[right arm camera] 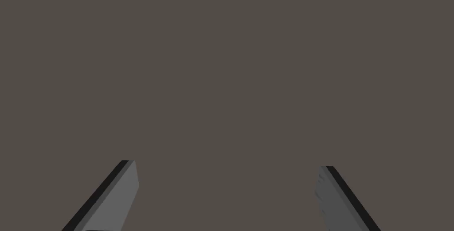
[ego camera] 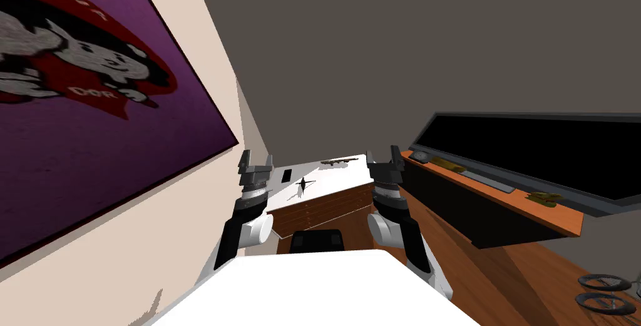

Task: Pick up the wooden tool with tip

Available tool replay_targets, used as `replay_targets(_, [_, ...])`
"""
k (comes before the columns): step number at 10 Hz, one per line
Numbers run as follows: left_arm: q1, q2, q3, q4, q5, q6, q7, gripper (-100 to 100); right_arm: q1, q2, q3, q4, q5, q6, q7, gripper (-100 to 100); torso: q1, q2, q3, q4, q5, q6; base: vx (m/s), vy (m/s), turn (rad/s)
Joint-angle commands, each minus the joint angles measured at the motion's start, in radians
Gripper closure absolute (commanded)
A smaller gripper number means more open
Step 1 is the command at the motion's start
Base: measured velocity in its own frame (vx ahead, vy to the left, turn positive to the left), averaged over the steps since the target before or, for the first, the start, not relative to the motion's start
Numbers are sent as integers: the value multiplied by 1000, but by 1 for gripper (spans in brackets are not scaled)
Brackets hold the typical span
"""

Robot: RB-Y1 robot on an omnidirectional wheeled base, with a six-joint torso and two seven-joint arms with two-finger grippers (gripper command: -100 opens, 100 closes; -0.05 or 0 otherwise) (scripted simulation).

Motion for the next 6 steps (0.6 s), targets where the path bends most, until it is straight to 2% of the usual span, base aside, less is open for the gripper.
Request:
replay_targets(1, [-23,41,2,15,3,34,5,-100,0,0,0,0,0,0,0,0,0,0,0,0,0,0,-20,-12,121])
replay_targets(6, [-131,138,13,81,13,165,24,-100,0,0,0,0,0,0,0,0,-3,3,2,1,-1,0,-45,-44,139])
